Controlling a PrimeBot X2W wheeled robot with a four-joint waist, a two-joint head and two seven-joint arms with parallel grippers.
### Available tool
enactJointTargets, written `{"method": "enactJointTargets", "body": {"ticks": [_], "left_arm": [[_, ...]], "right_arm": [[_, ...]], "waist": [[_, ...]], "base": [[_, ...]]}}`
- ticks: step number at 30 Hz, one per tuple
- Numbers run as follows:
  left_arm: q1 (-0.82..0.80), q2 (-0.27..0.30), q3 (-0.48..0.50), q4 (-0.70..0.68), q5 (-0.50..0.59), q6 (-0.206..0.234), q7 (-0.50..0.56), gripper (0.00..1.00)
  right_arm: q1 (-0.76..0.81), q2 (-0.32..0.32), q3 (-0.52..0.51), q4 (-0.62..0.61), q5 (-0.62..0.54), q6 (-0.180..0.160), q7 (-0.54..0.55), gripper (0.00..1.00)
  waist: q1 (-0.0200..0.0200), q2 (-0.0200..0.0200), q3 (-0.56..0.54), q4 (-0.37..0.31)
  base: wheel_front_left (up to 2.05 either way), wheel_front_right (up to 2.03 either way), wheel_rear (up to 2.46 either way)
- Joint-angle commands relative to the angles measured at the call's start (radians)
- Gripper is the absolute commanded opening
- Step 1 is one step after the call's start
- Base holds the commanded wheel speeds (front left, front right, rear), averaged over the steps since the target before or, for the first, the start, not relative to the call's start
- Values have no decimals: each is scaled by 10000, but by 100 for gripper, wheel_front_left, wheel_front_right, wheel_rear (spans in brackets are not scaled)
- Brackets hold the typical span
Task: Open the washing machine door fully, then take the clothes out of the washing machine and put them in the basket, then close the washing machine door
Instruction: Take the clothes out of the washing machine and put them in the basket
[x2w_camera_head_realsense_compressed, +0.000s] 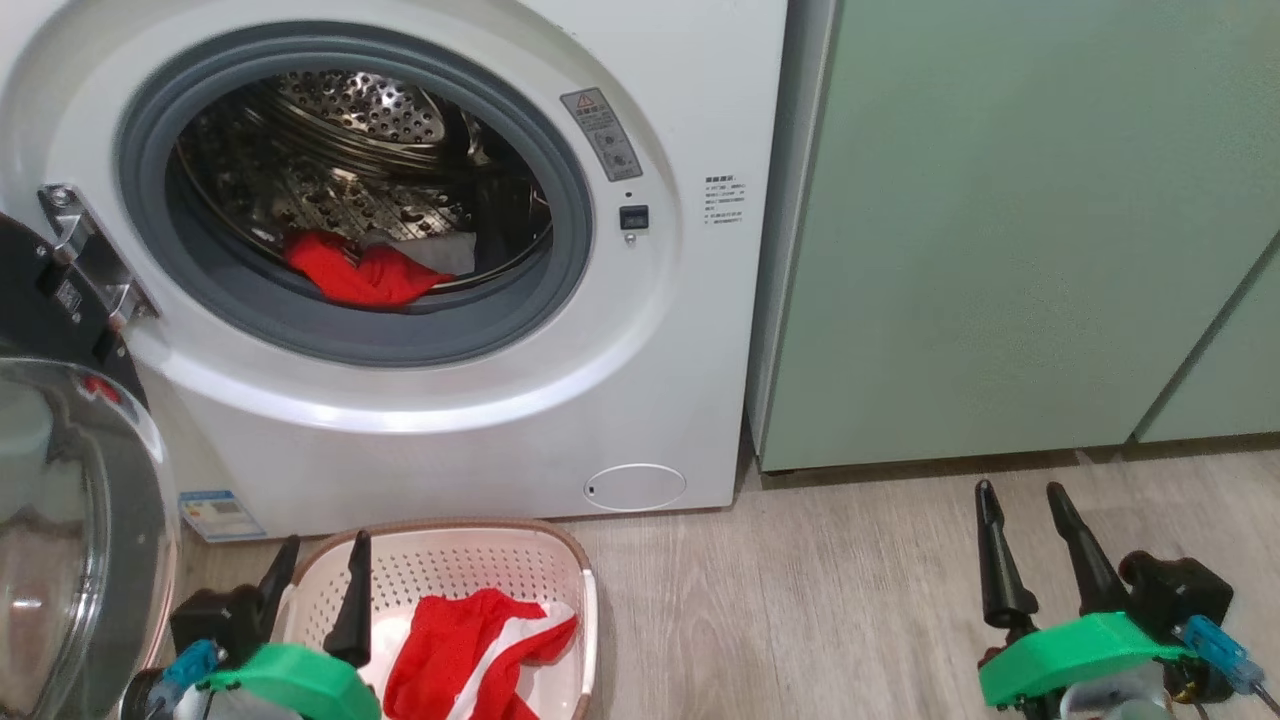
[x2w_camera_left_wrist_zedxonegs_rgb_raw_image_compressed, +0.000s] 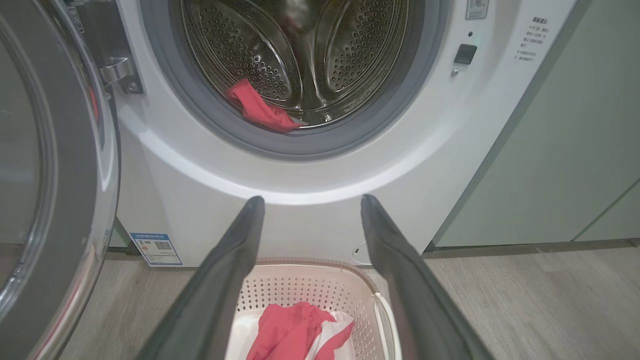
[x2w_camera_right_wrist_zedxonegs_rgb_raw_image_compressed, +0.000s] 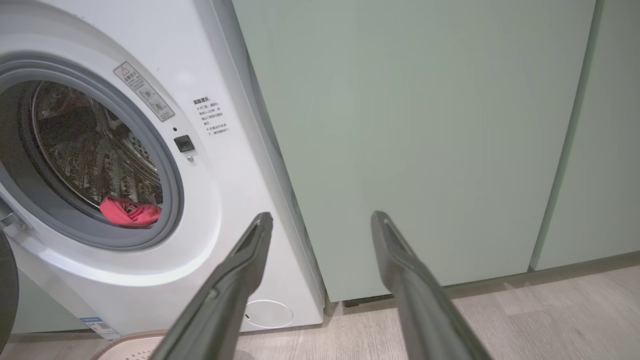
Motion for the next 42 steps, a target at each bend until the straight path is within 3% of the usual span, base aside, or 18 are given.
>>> {"method": "enactJointTargets", "body": {"ticks": [1,13,20,29,42], "left_arm": [[-395,122,369,-320,114,-8,-93,100],[-687,-23,337,-189,317,-55,-93,100],[-1760,-71,-130,924,663,16,-2,100],[-4783,101,-940,2566,1661,914,2126,100],[-9690,828,-1604,4601,2698,1575,4191,100]], "right_arm": [[-129,27,236,-342,-110,-6,-63,100],[-121,43,291,-258,-115,-6,-63,100],[-189,40,416,-104,-48,-6,-63,100],[-513,33,668,-18,52,-6,-63,100],[-1871,112,845,-348,178,-6,-63,100]], "waist": [[0,-1,-12,21],[0,-1,79,90],[0,-1,350,-13],[0,-1,1336,-391],[0,-1,4056,-1054]], "base": [[0,0,0],[0,0,0],[0,0,0],[0,0,0],[0,0,0]]}}
